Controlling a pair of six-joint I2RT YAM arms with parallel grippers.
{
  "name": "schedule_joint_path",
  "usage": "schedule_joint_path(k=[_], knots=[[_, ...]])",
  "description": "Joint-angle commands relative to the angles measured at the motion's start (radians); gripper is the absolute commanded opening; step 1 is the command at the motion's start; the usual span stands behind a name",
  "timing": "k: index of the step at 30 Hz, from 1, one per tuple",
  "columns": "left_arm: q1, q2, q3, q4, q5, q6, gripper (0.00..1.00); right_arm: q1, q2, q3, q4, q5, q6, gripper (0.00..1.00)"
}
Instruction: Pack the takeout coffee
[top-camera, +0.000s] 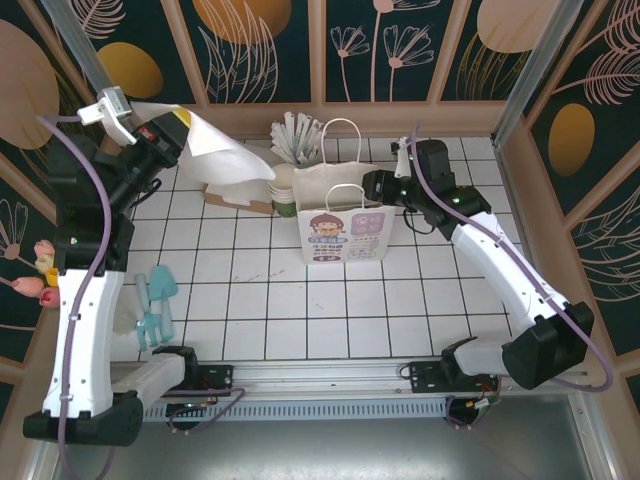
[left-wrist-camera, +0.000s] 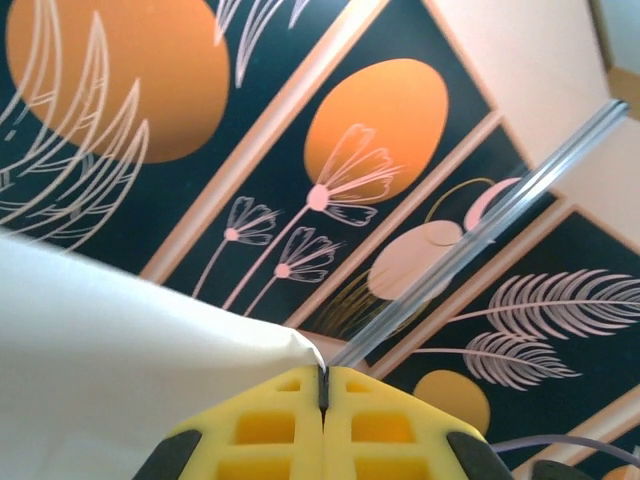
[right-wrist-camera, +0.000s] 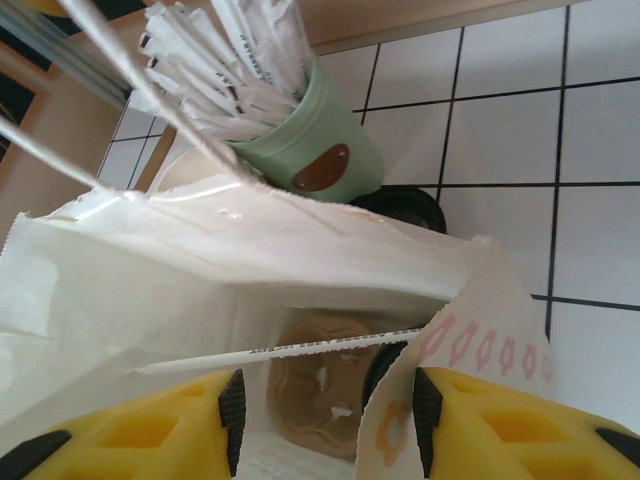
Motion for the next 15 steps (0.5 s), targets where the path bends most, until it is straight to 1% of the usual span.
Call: schedule_joint_path(k=[1, 4, 7, 9, 13, 14, 15], knots=[[-0.053, -0.008, -0.031, 0.081, -0.032, -0.086, 0.00, 0.024, 0.012, 0.054, -0.023, -0.002, 0.011, 0.53], [-0.127, 0.014, -0.018, 0.125, -0.035, -0.101, 0.00, 0.028, -0.004, 0.066, -0.023, 0.101, 0.041, 0.62], [-0.204, 0.064, 0.015, 0.142, -0.091, -0.090, 0.00, 0.027, -0.048, 0.056, -0.006, 0.192, 0.053, 0.72], [-0.246, 0.098, 0.033, 0.152, -0.126, -0.090, 0.00, 0.027, -0.082, 0.041, 0.012, 0.216, 0.047, 0.76], [-0.348, 0.179, 0.077, 0.175, -0.203, -0.097, 0.00, 0.028, -0.147, 0.001, 0.049, 0.210, 0.002, 0.86], [-0.370, 0.199, 0.093, 0.174, -0.218, -0.098, 0.00, 0.028, -0.162, -0.006, 0.055, 0.207, -0.025, 0.97], [-0.396, 0.224, 0.113, 0.164, -0.234, -0.097, 0.00, 0.029, -0.180, -0.010, 0.058, 0.206, -0.073, 0.99]])
